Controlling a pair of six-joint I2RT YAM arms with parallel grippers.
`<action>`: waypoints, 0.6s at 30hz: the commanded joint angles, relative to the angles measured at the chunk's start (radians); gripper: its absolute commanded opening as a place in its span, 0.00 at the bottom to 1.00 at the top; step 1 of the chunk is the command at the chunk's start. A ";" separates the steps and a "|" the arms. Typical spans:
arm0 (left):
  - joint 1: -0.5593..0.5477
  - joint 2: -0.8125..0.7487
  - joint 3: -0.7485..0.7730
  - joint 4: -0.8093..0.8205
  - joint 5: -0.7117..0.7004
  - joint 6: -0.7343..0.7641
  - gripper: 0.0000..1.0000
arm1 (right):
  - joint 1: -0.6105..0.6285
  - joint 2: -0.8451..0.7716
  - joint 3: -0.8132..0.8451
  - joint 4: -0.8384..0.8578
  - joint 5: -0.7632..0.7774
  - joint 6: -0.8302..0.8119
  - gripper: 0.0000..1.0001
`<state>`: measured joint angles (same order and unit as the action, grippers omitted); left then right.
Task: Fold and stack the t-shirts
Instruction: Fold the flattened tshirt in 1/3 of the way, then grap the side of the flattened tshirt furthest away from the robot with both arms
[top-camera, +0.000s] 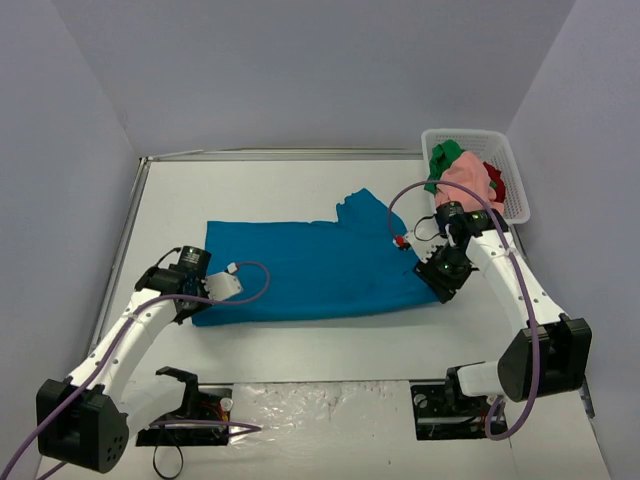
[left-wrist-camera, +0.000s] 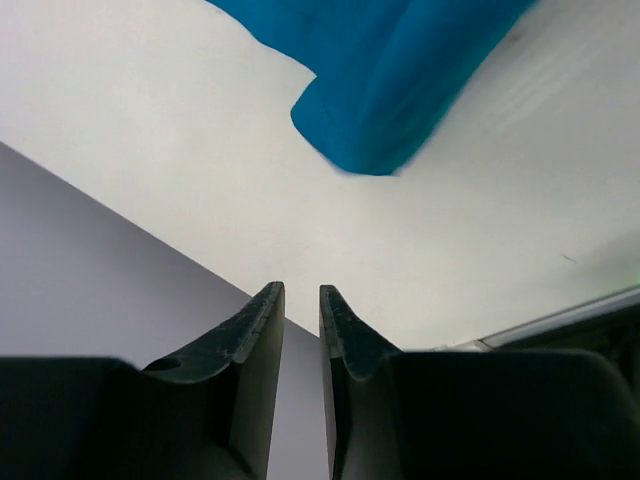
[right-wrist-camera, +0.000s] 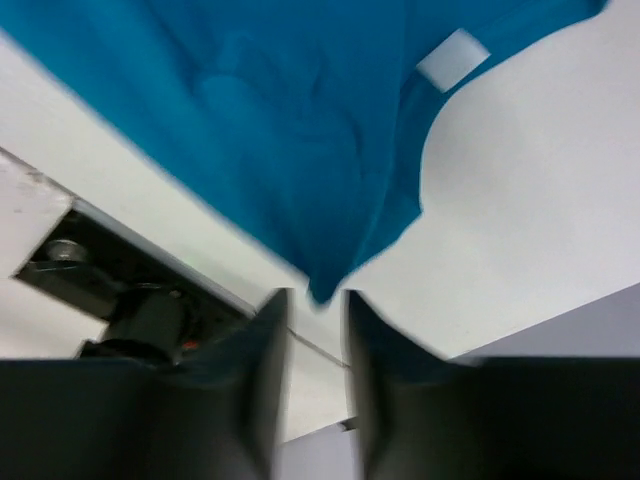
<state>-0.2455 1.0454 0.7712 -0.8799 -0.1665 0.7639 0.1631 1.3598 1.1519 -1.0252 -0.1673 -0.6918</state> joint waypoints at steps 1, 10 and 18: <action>0.008 -0.048 0.008 -0.165 0.090 0.072 0.21 | -0.005 -0.045 -0.024 -0.159 -0.041 -0.066 0.37; 0.005 -0.079 0.132 -0.272 0.180 0.138 0.26 | -0.002 -0.031 -0.012 -0.156 0.017 -0.083 0.58; 0.021 0.122 0.168 0.027 0.088 -0.039 0.26 | -0.005 0.103 0.148 -0.006 0.034 -0.026 0.59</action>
<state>-0.2386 1.1042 0.8894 -0.9913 -0.0341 0.8173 0.1631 1.4136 1.2175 -1.0760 -0.1528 -0.7448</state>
